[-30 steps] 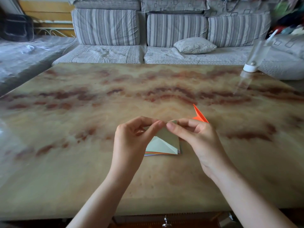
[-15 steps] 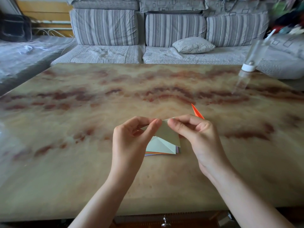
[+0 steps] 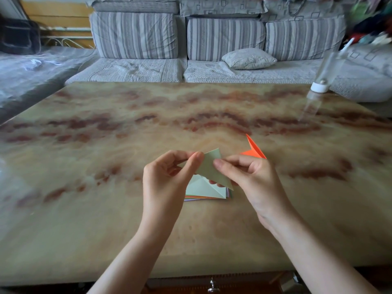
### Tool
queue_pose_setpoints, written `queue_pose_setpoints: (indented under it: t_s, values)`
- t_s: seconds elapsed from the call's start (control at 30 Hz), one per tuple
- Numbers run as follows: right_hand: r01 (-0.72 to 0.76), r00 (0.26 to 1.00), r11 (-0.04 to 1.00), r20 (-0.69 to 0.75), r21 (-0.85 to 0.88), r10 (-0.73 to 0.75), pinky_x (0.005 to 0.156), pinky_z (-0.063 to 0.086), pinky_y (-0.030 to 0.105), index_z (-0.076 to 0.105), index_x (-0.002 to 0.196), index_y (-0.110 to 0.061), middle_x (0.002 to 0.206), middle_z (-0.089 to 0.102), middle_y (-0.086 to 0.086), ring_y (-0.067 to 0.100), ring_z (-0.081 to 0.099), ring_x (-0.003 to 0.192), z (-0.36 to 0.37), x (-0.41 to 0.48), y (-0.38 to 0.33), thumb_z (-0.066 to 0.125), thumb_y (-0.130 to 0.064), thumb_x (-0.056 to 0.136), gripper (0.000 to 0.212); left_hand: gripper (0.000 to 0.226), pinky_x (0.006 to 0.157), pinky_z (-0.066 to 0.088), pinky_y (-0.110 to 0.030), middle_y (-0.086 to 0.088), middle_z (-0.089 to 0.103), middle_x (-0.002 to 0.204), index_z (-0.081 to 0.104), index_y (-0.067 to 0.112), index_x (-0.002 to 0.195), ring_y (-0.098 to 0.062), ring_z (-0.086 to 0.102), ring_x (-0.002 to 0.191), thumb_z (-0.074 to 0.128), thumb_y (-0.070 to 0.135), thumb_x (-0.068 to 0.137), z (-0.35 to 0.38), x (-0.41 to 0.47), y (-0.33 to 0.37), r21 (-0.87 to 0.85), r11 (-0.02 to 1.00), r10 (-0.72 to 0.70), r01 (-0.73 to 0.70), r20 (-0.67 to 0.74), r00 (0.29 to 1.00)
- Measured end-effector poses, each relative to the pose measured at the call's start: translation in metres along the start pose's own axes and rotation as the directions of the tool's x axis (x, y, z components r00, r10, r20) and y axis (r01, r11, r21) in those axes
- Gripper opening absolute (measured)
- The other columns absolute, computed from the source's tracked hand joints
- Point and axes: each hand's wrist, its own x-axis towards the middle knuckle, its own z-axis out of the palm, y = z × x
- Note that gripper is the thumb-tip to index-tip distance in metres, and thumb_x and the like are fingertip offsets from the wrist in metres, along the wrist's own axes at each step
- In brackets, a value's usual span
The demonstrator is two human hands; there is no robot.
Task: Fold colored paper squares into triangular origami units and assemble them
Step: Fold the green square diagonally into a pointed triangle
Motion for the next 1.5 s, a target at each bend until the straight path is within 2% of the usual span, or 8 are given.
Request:
queue_pose_setpoints:
  t_s: [0.1, 0.23, 0.4, 0.6, 0.7, 0.87, 1.23, 1.5]
  values:
    - [0.03, 1.0, 0.999, -0.003, -0.01, -0.03, 0.059, 0.044, 0.012, 0.075, 0.072, -0.011, 0.065, 0.072, -0.002, 0.004, 0.061, 0.059, -0.002, 0.0, 0.0, 0.069, -0.011, 0.081, 0.011, 0.012, 0.058, 0.047, -0.014, 0.007, 0.07, 0.063, 0.069, 0.018, 0.067, -0.003, 0.061, 0.058, 0.074, 0.018, 0.078, 0.001, 0.001, -0.001, -0.027, 0.998, -0.051, 0.052, 0.02, 0.998]
    - [0.019, 1.0, 0.999, 0.016, -0.031, -0.018, 0.062, 0.046, 0.02, 0.075, 0.071, -0.011, 0.069, 0.073, 0.007, 0.012, 0.062, 0.062, -0.005, 0.001, 0.001, 0.07, -0.012, 0.081, 0.011, 0.013, 0.066, 0.053, -0.018, 0.008, 0.068, 0.064, 0.067, 0.015, 0.069, -0.003, 0.063, 0.063, 0.07, 0.016, 0.081, -0.003, 0.007, -0.003, 0.0, 0.992, -0.129, 0.13, 0.112, 0.985]
    - [0.005, 0.998, 0.999, 0.063, -0.049, -0.001, 0.064, 0.044, 0.026, 0.075, 0.07, -0.012, 0.07, 0.072, 0.0, 0.012, 0.061, 0.066, -0.002, 0.001, 0.004, 0.071, -0.012, 0.079, 0.01, 0.008, 0.067, 0.046, -0.02, 0.0, 0.069, 0.073, 0.069, 0.026, 0.077, -0.006, 0.061, 0.069, 0.07, 0.034, 0.078, -0.01, 0.01, -0.001, 0.144, 0.989, -0.059, 0.023, 0.25, 0.966]
    - [0.022, 0.991, 0.996, 0.135, -0.087, -0.01, 0.062, 0.043, 0.016, 0.075, 0.071, -0.013, 0.066, 0.07, -0.004, 0.004, 0.061, 0.064, 0.001, -0.001, 0.005, 0.071, -0.016, 0.08, 0.011, 0.012, 0.063, 0.046, -0.013, 0.01, 0.07, 0.065, 0.071, 0.022, 0.068, 0.0, 0.061, 0.062, 0.072, 0.021, 0.079, -0.008, 0.01, 0.001, 0.158, 0.987, -0.035, -0.011, 0.287, 0.957]
    - [-0.007, 0.991, 0.998, 0.132, -0.06, 0.015, 0.065, 0.045, 0.013, 0.076, 0.079, -0.01, 0.071, 0.073, -0.003, 0.003, 0.063, 0.069, 0.001, -0.001, 0.005, 0.071, -0.016, 0.079, 0.008, 0.012, 0.064, 0.045, -0.01, 0.011, 0.07, 0.064, 0.071, 0.021, 0.069, 0.002, 0.062, 0.061, 0.071, 0.017, 0.081, -0.007, 0.009, -0.001, 0.143, 0.989, 0.003, -0.045, 0.28, 0.96]
    - [-0.014, 0.997, 1.0, 0.078, -0.025, 0.016, 0.074, 0.046, 0.026, 0.071, 0.082, -0.004, 0.083, 0.072, 0.017, 0.014, 0.064, 0.076, 0.002, -0.001, 0.005, 0.073, -0.015, 0.078, 0.012, 0.01, 0.065, 0.043, -0.009, 0.013, 0.071, 0.065, 0.072, 0.023, 0.07, 0.003, 0.062, 0.062, 0.072, 0.02, 0.079, -0.004, 0.006, -0.001, 0.129, 0.989, 0.038, -0.07, 0.237, 0.971]
    - [-0.035, 0.993, 0.995, 0.112, -0.09, 0.045, 0.059, 0.042, 0.015, 0.071, 0.072, -0.009, 0.065, 0.07, -0.001, 0.005, 0.06, 0.061, 0.0, 0.0, 0.003, 0.069, -0.013, 0.082, 0.011, 0.011, 0.059, 0.042, -0.012, 0.014, 0.068, 0.06, 0.072, 0.022, 0.069, 0.003, 0.057, 0.056, 0.073, 0.026, 0.08, -0.005, 0.003, -0.003, 0.162, 0.986, 0.028, -0.043, 0.092, 0.995]
    - [-0.086, 0.964, 0.989, 0.239, -0.119, 0.113, 0.066, 0.048, 0.017, 0.07, 0.082, 0.002, 0.077, 0.075, 0.009, 0.008, 0.067, 0.07, -0.007, -0.003, 0.0, 0.064, -0.011, 0.086, 0.014, 0.014, 0.067, 0.051, -0.028, 0.005, 0.072, 0.066, 0.072, 0.017, 0.07, -0.009, 0.067, 0.064, 0.072, 0.027, 0.08, -0.011, 0.013, -0.005, 0.169, 0.986, -0.001, -0.005, 0.033, 0.999]
